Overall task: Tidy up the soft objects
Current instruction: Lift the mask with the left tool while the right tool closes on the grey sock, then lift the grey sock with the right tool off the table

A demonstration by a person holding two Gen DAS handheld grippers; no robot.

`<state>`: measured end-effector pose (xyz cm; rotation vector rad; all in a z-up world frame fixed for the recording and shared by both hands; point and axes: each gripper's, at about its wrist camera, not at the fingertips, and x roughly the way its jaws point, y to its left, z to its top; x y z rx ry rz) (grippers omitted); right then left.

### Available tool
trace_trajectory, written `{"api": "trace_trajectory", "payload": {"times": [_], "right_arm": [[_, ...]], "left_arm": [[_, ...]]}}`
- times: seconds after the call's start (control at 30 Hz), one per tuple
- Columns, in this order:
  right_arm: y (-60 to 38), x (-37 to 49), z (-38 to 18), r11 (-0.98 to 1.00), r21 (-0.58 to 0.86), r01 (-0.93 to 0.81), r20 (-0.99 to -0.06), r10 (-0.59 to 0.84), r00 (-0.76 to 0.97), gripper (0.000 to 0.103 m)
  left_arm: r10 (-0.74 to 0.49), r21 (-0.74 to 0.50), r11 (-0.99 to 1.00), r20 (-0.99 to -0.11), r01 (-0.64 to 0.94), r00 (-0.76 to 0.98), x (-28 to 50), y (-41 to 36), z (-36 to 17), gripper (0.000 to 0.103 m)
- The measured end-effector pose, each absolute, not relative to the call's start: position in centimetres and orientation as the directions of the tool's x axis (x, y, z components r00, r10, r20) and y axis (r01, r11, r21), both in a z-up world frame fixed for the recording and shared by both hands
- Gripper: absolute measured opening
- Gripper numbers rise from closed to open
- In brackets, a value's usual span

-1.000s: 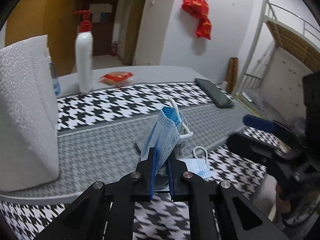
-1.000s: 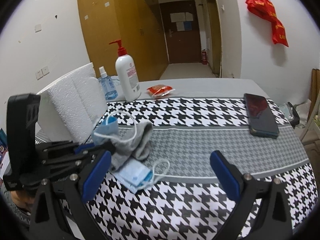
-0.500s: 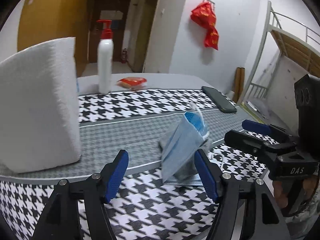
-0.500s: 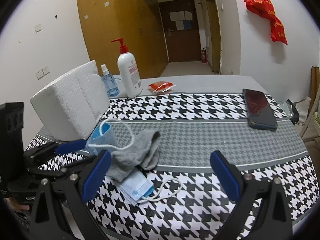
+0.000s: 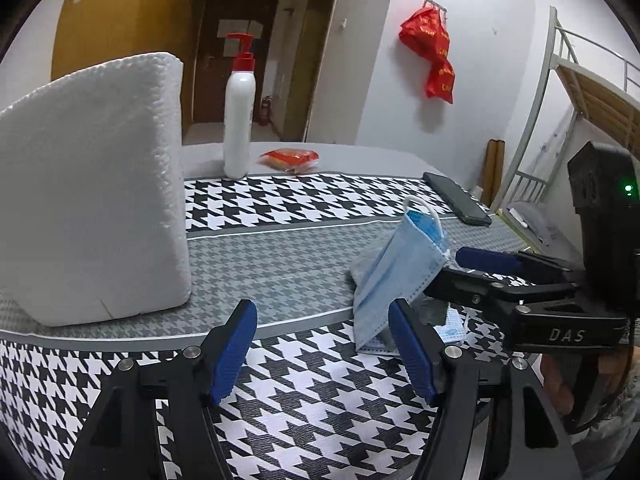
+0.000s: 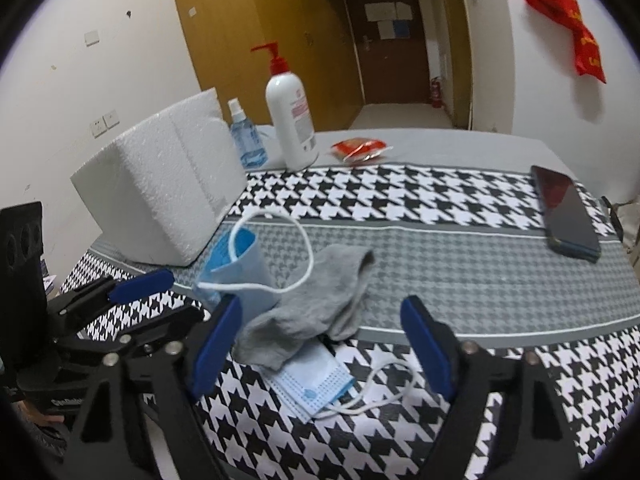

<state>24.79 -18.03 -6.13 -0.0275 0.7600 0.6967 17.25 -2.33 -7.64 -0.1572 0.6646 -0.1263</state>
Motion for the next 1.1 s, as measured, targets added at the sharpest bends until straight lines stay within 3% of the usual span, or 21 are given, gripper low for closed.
{"api": "trace_trajectory", "payload": {"times": [0.1, 0.2, 0.53, 1.0, 1.1], "right_arm": [[-17.9, 25.0, -6.4, 0.776, 0.227, -0.589, -0.648, 0.572, 0.503, 0.079], [-17.6, 25.1, -6.6, 0.769, 0.232, -0.595, -0.660, 0.574, 0.485, 0.070], [-16.8, 25.3, -6.8, 0.760, 0.234, -0.607, -0.683, 0.573, 0.454, 0.020], [-18.1, 24.5, -6.3, 0.778, 0.230, -0.584, -0.674, 0.560, 0.481, 0.016], [-18.0, 24.4, -6.4, 0.780, 0.232, -0.580, -0.673, 0.560, 0.483, 0.017]], "left_arm": [[-0.161, -0.180, 0.982, -0.604, 0.063, 0.781, 17.2, -2.3, -7.7, 0.070], [-0.163, -0.175, 0.982, -0.601, 0.070, 0.783, 17.1, -2.6, -7.6, 0.070], [-0.162, -0.138, 0.986, -0.603, 0.098, 0.781, 17.6, -4.2, -7.4, 0.070], [-0.190, -0.091, 0.980, -0.664, 0.174, 0.723, 20.1, -7.0, -8.4, 0.069], [-0.182, -0.084, 0.982, -0.668, 0.169, 0.722, 20.4, -7.2, -8.2, 0.061]]}}
